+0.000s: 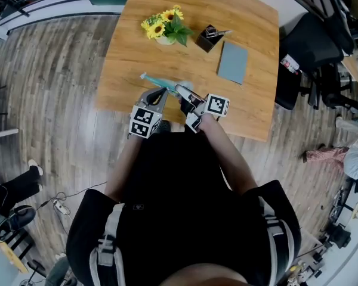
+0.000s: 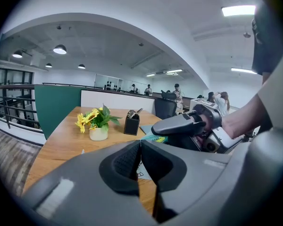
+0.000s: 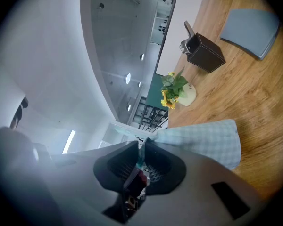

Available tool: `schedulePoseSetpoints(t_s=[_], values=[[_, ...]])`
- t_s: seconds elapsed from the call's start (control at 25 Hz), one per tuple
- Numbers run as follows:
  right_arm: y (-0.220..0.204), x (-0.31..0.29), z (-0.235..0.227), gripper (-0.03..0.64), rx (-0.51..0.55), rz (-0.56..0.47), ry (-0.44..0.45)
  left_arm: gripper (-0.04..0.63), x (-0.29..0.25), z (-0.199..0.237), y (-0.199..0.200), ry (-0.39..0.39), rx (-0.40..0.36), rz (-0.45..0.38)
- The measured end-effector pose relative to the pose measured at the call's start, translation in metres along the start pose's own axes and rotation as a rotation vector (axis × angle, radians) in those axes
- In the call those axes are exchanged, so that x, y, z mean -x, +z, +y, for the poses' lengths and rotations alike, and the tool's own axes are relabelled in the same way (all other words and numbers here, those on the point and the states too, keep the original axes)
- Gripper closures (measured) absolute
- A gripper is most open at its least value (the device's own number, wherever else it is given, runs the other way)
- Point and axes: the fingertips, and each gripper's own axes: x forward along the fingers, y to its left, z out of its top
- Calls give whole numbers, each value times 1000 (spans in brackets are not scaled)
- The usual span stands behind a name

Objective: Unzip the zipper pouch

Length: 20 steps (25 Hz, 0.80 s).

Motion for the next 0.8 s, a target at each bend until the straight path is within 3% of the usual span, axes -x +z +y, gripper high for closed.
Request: schedulePoseSetpoints(t_s=[0.8], values=[[-4, 5, -2, 571, -15, 13, -20, 591, -2, 8, -5, 7, 35, 24]])
